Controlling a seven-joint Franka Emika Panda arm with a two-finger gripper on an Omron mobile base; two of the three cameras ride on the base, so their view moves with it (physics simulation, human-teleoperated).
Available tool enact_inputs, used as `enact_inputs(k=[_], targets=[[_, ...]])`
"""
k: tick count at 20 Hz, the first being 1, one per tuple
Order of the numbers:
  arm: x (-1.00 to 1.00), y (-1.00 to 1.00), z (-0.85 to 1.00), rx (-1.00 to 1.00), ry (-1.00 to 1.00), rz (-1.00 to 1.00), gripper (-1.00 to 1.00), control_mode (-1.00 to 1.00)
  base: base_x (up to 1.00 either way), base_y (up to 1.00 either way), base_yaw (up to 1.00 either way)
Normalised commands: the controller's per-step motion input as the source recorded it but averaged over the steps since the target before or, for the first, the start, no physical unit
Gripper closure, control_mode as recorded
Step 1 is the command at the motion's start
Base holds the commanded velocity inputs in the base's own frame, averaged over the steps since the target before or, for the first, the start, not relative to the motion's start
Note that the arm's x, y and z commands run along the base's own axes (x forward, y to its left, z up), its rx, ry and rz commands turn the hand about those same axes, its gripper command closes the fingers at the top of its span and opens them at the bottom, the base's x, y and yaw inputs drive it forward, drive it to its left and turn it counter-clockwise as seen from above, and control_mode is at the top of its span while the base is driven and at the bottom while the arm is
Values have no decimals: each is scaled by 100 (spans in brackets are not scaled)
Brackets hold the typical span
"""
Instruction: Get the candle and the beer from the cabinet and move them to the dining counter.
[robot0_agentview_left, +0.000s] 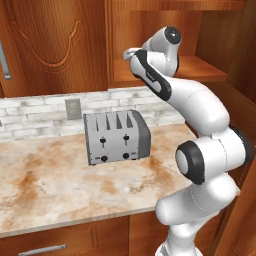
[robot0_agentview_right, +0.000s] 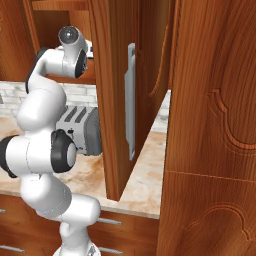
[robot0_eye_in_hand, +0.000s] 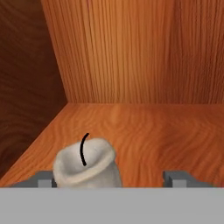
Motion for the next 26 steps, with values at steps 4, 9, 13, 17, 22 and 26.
enact_inputs(k=[4,9,13,17,22,26], targets=[[1,0,0,0,2,0,100,-100,0,0,0],[0,0,0,0,0,0,100,-100,0,0,0],[-36,0,0,0,-6,0,100,-100,0,0,0],[-76,0,2,0,-17,0,100,-100,0,0,0],[-95,0,7,0,-21,0,100,-100,0,0,0],[-100,-1,9,0,-3,-5,100,-100,0,0,0]])
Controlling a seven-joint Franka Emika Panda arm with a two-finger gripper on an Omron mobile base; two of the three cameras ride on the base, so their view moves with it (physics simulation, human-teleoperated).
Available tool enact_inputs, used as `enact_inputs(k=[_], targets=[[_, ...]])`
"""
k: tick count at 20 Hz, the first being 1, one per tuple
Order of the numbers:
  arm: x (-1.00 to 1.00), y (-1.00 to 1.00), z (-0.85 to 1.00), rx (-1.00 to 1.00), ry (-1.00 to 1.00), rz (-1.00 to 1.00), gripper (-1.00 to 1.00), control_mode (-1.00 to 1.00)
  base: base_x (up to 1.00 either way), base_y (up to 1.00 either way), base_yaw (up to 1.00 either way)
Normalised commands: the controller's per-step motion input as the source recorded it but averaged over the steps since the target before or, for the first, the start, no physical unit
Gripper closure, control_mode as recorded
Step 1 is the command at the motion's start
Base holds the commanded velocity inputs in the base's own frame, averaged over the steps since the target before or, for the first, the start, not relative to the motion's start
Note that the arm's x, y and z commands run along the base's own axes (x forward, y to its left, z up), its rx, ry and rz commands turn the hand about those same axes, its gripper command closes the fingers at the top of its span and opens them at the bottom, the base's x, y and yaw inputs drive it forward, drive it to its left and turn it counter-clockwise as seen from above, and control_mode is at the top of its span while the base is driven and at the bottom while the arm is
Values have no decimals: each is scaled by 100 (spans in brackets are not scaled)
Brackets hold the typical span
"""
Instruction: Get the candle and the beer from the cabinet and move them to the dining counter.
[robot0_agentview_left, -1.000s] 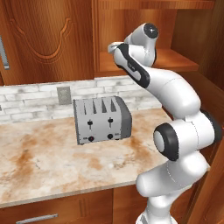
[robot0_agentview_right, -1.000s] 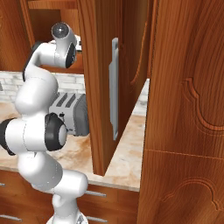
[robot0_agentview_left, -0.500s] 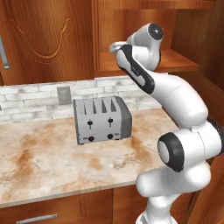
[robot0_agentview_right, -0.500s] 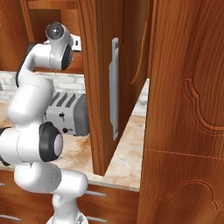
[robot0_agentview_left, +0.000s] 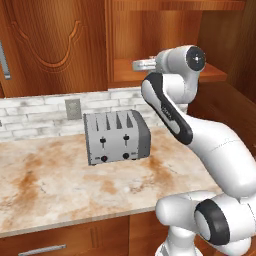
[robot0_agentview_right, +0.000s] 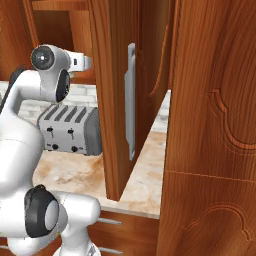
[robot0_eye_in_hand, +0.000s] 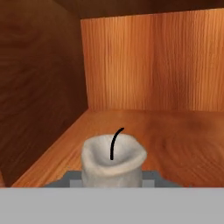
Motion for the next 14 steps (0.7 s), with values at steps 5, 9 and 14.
enact_inputs(k=[5,9,14], targets=[[-93,-3,28,-2,1,-1,100,-100,0,0,0],[-86,0,13,-3,0,0,100,-100,0,0,0],[-83,0,4,-4,3,2,100,-100,0,0,0]])
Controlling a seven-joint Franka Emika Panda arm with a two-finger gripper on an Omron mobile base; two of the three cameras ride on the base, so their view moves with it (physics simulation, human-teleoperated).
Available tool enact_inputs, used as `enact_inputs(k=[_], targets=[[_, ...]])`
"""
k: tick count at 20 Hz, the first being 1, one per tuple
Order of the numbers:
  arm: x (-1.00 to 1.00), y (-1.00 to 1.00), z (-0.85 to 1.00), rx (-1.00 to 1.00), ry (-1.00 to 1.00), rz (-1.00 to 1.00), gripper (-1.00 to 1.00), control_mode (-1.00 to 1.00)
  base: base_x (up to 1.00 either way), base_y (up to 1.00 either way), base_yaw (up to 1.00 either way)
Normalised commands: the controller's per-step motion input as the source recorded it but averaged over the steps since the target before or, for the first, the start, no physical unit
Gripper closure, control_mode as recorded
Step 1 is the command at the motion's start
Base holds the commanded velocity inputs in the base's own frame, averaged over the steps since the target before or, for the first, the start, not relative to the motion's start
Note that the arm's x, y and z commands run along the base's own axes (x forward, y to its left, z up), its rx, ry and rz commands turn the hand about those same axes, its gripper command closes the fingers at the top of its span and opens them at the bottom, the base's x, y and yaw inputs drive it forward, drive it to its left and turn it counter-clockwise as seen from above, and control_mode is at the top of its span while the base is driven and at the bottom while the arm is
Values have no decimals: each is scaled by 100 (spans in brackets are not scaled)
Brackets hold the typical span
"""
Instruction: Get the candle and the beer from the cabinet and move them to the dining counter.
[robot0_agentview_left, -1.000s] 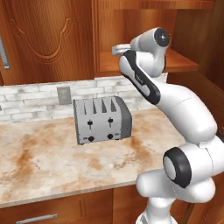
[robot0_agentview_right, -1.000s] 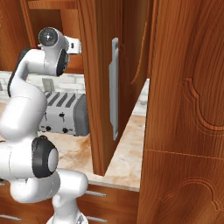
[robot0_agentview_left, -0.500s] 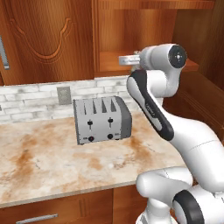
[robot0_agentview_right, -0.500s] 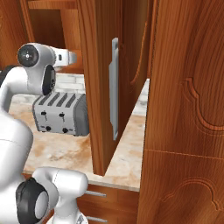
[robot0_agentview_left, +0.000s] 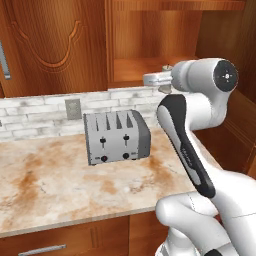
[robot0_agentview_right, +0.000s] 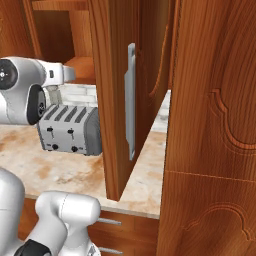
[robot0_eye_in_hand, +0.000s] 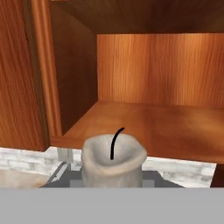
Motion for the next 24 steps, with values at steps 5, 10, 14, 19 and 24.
enact_inputs(k=[5,10,14,19,24], targets=[[-57,0,20,-3,11,1,100,-100,0,0,0],[-39,-10,8,-4,8,0,100,-100,0,0,0],[-30,-31,1,-1,6,0,100,-100,0,0,0],[-34,-41,0,0,6,0,100,-100,0,0,0],[-32,-2,0,-1,4,0,100,-100,0,0,0]])
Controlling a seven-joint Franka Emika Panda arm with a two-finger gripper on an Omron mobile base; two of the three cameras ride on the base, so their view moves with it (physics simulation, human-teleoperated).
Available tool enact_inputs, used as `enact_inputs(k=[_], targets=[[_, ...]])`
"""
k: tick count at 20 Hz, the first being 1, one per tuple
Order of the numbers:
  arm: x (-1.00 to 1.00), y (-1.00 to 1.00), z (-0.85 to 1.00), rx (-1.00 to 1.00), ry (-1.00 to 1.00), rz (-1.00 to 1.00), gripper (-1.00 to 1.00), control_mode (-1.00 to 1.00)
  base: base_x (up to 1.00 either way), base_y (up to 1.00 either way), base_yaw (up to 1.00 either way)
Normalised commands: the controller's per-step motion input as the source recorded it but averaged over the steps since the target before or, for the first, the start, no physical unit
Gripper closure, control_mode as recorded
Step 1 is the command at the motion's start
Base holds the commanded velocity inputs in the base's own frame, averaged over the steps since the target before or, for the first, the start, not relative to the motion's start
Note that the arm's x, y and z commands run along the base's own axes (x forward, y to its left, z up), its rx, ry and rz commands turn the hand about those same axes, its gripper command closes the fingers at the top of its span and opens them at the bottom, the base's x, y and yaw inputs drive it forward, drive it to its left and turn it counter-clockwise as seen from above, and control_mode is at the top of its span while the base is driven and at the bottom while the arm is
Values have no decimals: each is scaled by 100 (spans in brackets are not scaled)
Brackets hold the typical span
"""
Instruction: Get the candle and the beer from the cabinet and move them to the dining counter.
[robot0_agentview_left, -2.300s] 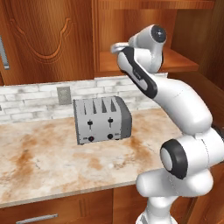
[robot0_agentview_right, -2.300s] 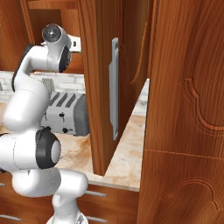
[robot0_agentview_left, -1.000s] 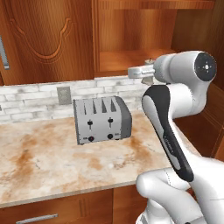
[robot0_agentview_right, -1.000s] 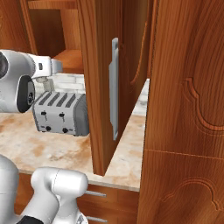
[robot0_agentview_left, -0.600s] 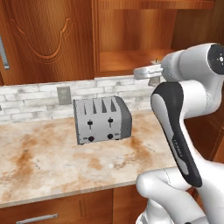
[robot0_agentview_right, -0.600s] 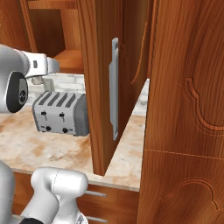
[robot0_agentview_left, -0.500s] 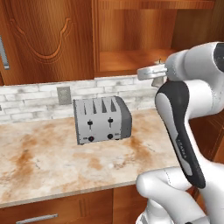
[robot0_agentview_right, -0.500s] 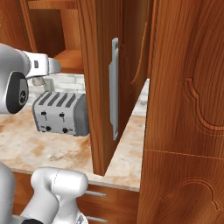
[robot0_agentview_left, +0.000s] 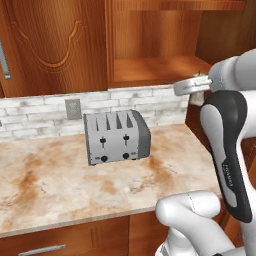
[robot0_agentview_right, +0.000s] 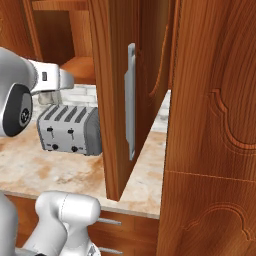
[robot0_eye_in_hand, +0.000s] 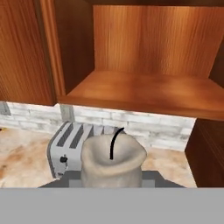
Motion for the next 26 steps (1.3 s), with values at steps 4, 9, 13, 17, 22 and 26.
enact_inputs(k=[4,9,13,17,22,26], targets=[[0,0,0,0,0,0,100,100,-68,18,3],[0,0,0,0,0,0,100,100,-72,86,39],[0,0,0,0,0,0,100,100,-13,80,82],[0,0,0,0,0,0,100,100,0,38,90],[0,0,0,0,0,0,100,100,0,16,89],[0,0,0,0,0,0,100,100,17,8,83]])
